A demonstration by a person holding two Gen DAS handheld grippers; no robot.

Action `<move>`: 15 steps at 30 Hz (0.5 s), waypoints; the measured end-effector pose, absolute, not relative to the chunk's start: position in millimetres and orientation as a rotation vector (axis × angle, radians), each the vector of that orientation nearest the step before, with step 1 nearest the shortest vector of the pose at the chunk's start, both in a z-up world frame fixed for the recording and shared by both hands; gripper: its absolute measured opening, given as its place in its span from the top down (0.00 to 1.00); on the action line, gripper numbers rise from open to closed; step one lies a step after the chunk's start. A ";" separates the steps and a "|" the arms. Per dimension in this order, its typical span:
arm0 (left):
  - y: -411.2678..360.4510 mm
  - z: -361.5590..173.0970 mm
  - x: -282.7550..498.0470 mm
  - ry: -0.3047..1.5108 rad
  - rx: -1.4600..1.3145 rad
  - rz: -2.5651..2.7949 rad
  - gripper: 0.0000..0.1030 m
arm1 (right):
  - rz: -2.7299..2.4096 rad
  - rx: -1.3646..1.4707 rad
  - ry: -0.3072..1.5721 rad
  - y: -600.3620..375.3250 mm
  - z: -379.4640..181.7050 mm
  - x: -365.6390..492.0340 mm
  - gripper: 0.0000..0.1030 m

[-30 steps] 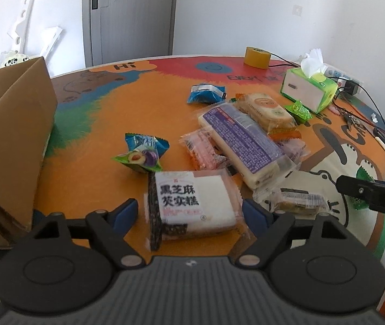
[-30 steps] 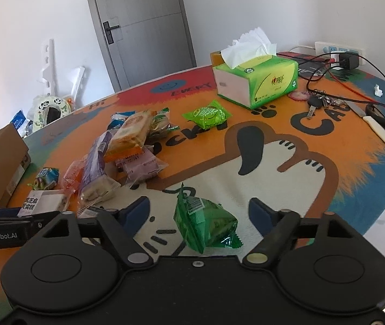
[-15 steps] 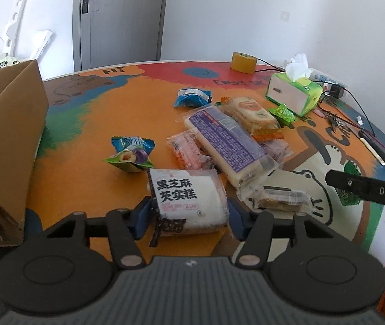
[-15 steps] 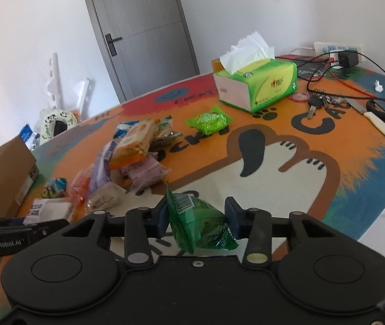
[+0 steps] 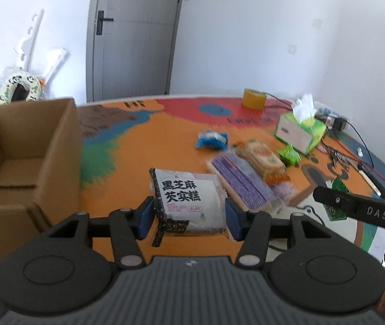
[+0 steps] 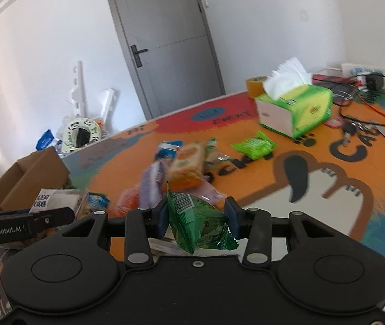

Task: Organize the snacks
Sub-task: 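Carry both held packets over the cardboard box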

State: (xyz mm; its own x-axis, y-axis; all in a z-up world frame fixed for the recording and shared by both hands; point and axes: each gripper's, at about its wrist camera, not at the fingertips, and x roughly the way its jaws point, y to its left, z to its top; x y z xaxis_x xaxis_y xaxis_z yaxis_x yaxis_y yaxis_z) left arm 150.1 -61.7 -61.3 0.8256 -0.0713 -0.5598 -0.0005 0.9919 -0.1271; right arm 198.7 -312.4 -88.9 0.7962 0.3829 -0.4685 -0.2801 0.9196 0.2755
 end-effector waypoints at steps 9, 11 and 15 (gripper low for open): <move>-32.0 -30.1 143.4 0.512 -0.143 0.012 0.48 | 0.435 0.189 0.498 -272.5 -67.4 201.8 0.59; -25.4 -24.4 142.8 0.495 -0.150 0.024 0.48 | 0.451 0.187 0.490 -264.4 -64.3 202.4 0.59; -12.8 -16.7 140.6 0.468 -0.163 0.043 0.48 | 0.480 0.191 0.479 -248.5 -57.5 204.2 0.59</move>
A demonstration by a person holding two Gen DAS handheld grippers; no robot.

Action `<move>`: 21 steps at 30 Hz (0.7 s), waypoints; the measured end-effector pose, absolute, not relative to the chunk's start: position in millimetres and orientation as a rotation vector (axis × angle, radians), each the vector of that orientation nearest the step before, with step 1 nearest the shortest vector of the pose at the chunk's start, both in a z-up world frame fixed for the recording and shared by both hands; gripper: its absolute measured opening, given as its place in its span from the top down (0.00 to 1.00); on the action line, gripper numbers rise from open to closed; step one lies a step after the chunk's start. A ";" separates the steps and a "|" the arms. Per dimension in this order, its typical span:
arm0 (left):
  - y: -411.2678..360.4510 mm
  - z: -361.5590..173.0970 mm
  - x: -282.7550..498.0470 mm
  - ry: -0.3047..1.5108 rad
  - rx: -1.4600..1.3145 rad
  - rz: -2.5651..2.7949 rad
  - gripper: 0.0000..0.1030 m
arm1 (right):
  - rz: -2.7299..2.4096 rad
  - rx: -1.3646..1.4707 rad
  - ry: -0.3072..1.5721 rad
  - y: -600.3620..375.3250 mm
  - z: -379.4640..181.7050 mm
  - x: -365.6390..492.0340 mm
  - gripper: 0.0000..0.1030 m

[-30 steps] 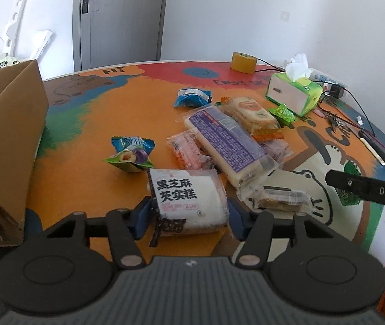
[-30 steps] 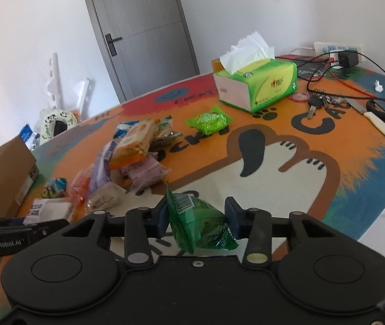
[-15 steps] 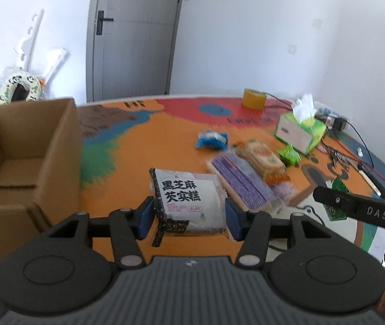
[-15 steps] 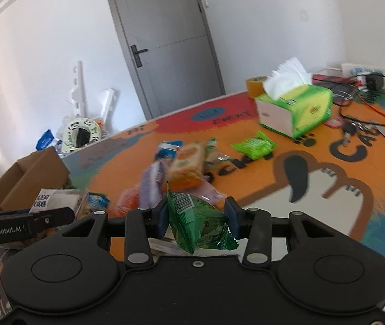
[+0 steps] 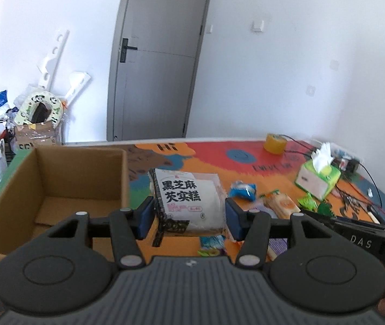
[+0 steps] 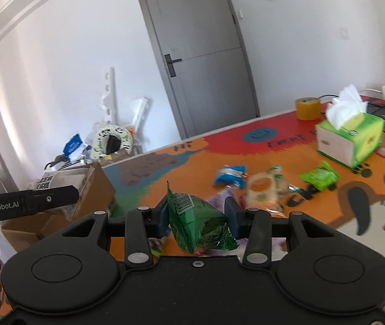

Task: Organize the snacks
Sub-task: 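Carry both held packets over the cardboard box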

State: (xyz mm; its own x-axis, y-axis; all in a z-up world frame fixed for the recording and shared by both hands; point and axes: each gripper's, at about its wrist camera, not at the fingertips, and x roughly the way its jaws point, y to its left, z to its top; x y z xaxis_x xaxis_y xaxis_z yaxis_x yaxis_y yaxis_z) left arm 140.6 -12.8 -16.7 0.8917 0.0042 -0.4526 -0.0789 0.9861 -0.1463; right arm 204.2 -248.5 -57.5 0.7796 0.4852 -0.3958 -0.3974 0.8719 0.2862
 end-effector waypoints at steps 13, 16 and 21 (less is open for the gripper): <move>23.5 0.9 132.6 0.404 -0.193 0.106 0.48 | 0.569 0.197 0.452 -203.6 -39.4 212.4 0.59; 32.8 2.7 130.7 0.390 -0.200 0.123 0.48 | 0.587 0.199 0.452 -193.8 -37.3 214.0 0.59; 47.8 4.8 129.2 0.375 -0.209 0.156 0.48 | 0.620 0.193 0.454 -176.1 -34.8 215.6 0.59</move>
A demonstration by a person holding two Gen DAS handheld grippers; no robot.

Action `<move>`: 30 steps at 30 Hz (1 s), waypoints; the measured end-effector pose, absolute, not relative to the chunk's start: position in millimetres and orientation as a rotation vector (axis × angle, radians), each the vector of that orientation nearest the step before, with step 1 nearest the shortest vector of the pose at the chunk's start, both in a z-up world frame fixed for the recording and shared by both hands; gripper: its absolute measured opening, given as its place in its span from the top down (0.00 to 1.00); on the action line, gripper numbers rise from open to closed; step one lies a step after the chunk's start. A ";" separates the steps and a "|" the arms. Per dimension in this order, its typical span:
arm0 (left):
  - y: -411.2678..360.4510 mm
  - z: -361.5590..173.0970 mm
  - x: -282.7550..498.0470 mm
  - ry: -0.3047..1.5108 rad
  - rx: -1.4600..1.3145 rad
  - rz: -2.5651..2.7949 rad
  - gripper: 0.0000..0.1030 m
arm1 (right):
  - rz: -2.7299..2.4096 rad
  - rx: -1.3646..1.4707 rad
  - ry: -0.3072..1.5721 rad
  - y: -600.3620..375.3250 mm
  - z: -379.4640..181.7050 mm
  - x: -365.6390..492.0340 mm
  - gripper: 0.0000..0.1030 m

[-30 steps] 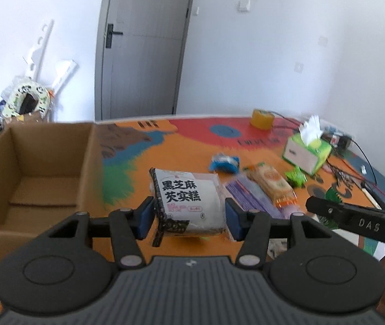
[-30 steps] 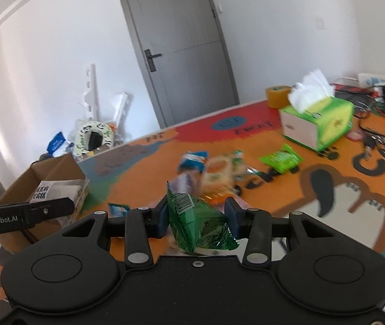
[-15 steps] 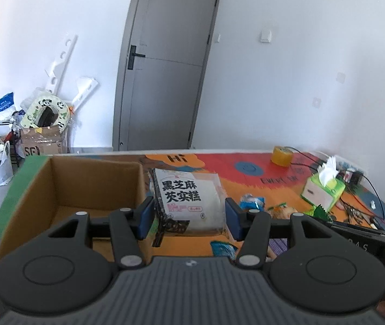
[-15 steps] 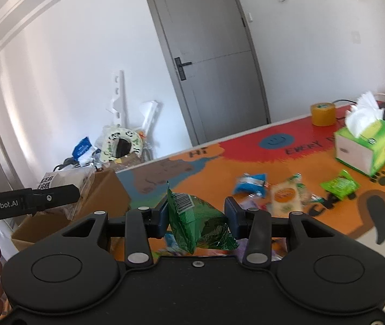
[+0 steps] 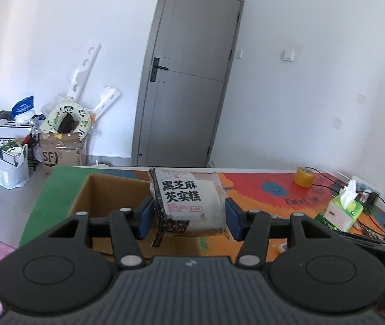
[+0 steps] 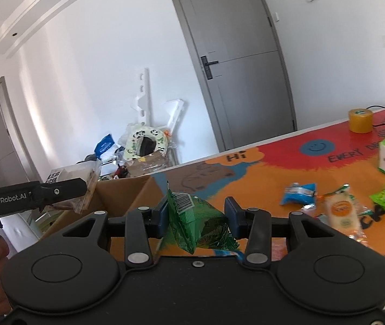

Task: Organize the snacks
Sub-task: 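Carry both held packets over the cardboard box, then open both grippers to drop the packets into the box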

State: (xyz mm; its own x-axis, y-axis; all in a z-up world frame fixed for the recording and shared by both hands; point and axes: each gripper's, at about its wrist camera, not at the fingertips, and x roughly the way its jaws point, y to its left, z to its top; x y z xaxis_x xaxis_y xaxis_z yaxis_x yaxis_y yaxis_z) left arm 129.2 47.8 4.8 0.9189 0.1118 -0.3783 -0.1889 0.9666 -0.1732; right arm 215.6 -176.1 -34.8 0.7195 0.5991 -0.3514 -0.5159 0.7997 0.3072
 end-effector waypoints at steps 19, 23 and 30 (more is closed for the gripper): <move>100.1 -16.9 120.7 0.443 -0.276 0.259 0.47 | 0.773 0.159 0.453 -99.8 -19.4 209.0 0.59; 103.3 -14.0 113.1 0.439 -0.271 0.280 0.46 | 0.804 0.157 0.454 -85.8 -17.6 208.8 0.59; 105.0 -5.1 102.6 0.437 -0.283 0.331 0.40 | 0.873 0.177 0.465 -68.3 -17.4 207.1 0.59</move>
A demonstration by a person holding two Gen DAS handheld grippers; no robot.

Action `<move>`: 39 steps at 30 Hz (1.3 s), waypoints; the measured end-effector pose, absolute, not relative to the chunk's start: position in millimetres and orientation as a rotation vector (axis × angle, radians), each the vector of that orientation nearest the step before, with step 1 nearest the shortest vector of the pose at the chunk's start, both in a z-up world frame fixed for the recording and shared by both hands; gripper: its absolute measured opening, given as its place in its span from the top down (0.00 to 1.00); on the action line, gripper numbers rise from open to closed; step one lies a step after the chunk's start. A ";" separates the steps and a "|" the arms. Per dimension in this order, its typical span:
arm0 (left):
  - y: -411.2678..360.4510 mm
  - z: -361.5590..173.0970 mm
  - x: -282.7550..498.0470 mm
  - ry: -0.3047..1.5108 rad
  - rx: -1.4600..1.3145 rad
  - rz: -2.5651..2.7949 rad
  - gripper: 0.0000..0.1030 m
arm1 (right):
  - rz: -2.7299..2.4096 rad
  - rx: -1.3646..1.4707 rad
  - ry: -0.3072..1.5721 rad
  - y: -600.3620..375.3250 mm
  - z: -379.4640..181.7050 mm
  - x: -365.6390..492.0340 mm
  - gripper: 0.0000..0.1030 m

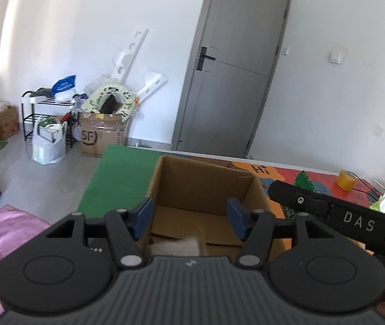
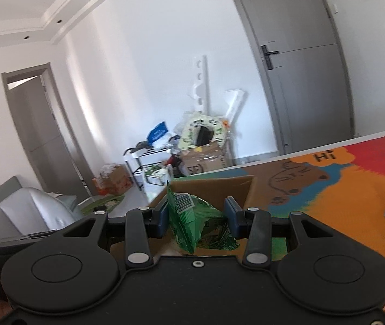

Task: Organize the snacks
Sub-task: 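Open both grippers to drop the packets into the box, then move both tools back over the snack pile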

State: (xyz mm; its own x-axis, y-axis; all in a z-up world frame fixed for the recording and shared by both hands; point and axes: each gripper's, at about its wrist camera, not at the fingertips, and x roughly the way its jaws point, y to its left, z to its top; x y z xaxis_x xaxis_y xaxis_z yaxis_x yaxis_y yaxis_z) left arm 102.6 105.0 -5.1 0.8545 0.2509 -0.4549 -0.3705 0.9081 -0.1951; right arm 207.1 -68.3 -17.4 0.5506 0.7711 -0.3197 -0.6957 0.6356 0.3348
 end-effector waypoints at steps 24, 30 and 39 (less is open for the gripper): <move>44.7 -6.5 115.0 0.443 -0.265 0.268 0.08 | 0.568 0.179 0.531 -181.0 -29.9 195.7 0.00; 23.0 -10.0 113.8 0.460 -0.253 0.226 0.08 | 0.465 0.183 0.499 -209.8 -37.9 187.3 0.00; -6.3 -19.1 117.4 0.491 -0.245 0.149 0.08 | 0.385 0.218 0.535 -260.3 -54.0 181.6 0.00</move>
